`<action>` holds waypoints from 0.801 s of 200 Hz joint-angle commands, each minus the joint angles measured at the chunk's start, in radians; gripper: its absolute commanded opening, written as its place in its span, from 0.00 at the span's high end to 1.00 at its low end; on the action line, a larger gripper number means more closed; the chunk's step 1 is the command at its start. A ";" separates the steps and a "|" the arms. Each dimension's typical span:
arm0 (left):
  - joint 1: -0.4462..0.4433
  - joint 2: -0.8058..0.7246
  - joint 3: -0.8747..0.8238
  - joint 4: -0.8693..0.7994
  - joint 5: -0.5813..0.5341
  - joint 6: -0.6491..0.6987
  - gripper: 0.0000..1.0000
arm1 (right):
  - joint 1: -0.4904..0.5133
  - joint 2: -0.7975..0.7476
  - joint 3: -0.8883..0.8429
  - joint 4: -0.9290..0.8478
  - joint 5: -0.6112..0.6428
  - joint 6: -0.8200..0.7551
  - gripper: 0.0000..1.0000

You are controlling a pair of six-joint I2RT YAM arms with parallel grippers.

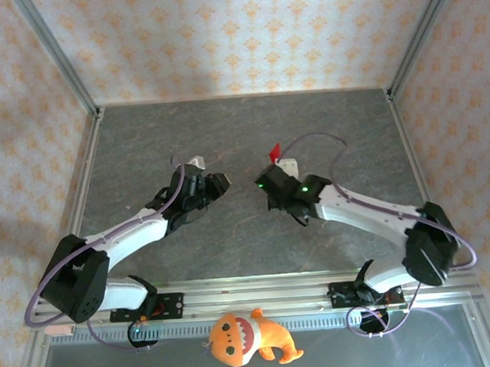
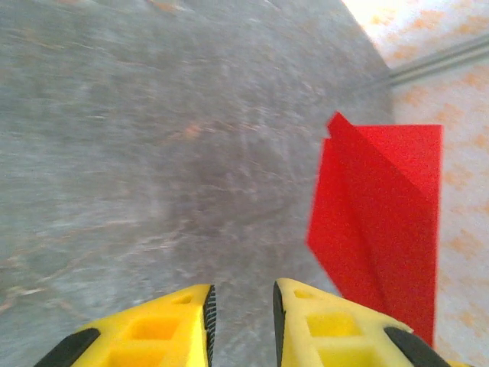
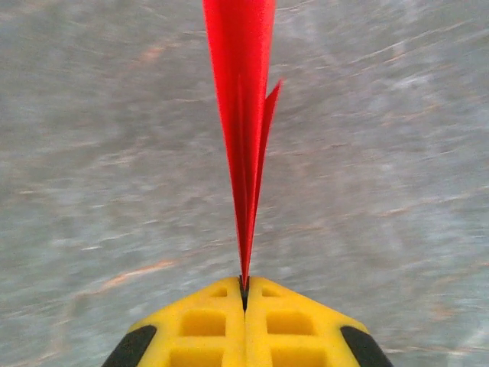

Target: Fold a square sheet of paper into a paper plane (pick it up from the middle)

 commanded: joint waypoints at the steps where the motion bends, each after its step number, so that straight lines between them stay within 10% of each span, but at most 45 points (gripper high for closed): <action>1: 0.030 -0.061 -0.035 -0.062 -0.113 -0.014 0.73 | 0.039 0.106 0.058 -0.320 0.282 -0.075 0.98; 100: 0.100 -0.236 -0.152 -0.054 -0.176 -0.048 0.68 | 0.239 0.358 0.138 -0.182 0.075 -0.202 0.84; 160: 0.101 -0.213 -0.168 0.059 -0.088 -0.059 0.64 | 0.137 0.089 -0.036 0.201 -0.203 -0.114 0.56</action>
